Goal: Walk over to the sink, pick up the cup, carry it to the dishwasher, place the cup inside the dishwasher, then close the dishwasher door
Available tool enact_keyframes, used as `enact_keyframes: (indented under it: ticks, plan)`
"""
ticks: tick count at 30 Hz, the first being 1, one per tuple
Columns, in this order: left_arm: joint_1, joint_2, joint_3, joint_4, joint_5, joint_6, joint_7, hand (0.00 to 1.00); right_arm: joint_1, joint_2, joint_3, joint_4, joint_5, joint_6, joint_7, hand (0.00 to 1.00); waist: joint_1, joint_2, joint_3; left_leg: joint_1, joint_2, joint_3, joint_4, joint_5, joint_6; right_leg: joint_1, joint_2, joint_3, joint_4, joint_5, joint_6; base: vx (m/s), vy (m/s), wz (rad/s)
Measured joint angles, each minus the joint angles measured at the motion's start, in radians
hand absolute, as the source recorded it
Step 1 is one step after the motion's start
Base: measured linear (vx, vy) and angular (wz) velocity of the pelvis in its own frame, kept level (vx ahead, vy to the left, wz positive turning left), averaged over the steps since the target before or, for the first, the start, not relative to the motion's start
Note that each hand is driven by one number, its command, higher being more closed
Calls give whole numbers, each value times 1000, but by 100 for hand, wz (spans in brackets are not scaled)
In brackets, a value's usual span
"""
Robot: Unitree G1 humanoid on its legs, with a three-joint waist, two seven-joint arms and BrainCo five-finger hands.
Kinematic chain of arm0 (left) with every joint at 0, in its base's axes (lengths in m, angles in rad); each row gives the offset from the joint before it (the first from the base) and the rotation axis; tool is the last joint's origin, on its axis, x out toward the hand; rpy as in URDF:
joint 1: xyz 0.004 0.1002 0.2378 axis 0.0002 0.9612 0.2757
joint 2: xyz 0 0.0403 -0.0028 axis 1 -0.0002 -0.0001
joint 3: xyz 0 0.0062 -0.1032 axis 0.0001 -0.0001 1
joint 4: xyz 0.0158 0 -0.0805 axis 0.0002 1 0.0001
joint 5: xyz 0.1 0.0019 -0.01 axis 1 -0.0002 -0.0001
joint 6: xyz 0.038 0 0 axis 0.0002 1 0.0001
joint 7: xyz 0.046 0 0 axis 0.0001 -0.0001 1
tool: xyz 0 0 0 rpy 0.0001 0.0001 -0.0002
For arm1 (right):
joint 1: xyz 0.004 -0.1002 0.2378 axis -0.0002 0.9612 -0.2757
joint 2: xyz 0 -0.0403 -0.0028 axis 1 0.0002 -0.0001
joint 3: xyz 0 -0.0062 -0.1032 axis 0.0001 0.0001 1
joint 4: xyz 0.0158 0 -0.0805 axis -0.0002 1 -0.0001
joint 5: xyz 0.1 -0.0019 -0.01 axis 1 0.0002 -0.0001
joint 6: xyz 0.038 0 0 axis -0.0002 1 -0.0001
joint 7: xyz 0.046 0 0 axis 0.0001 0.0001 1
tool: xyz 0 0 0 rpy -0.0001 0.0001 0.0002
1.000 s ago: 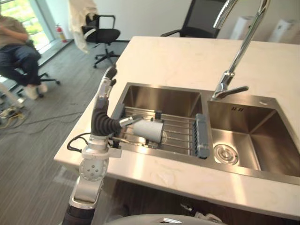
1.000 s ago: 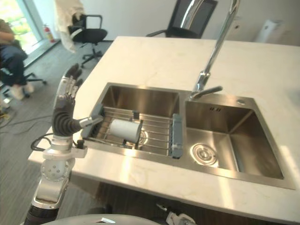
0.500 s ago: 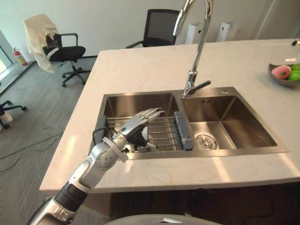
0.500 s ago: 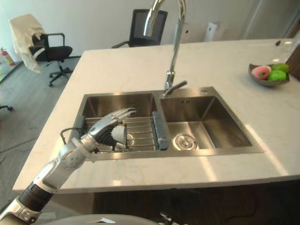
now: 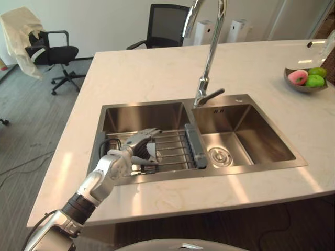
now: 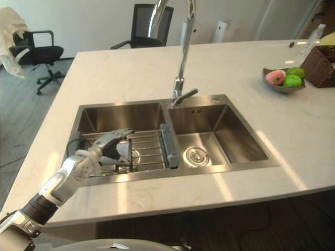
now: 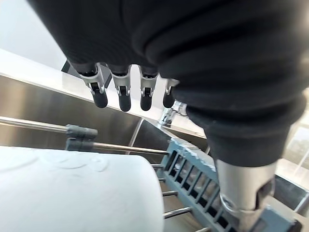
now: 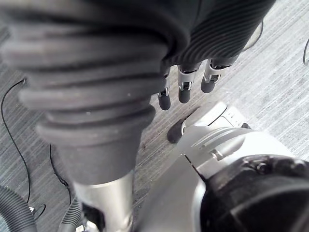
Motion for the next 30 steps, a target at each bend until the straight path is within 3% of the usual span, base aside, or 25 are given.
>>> enact_keyframes:
  ticks: [7,20,27,28,30]
  plan:
    - [-7,-6,-2,124,77,34,1,0,0,-1,0,-7,8,18,0,0,-14,1,0,2,1,5,0,-3,0,1,0,-1,-3,1,-1,-16,-19,-1]
    - [-5,-4,-2,185,106,34,-45,0,1,-5,0,-20,7,48,1,0,-17,7,1,14,3,9,0,-3,-1,12,1,0,-11,2,-2,-21,-16,-1]
    - [1,-5,2,192,178,34,-82,0,-2,-11,3,-20,8,77,7,0,-17,8,0,15,3,4,0,-4,-1,19,1,-4,-12,2,-1,-7,-15,1]
    - [0,-7,6,207,184,36,-87,100,-5,-12,5,-20,8,83,8,0,-17,8,0,17,3,4,0,-4,-1,21,1,-5,-12,2,-1,0,0,0]
    - [-2,-8,16,226,184,45,-96,100,-5,-13,9,-20,8,85,8,0,-19,8,-3,20,4,4,0,-4,-2,24,2,-5,-14,2,-1,-14,-17,0]
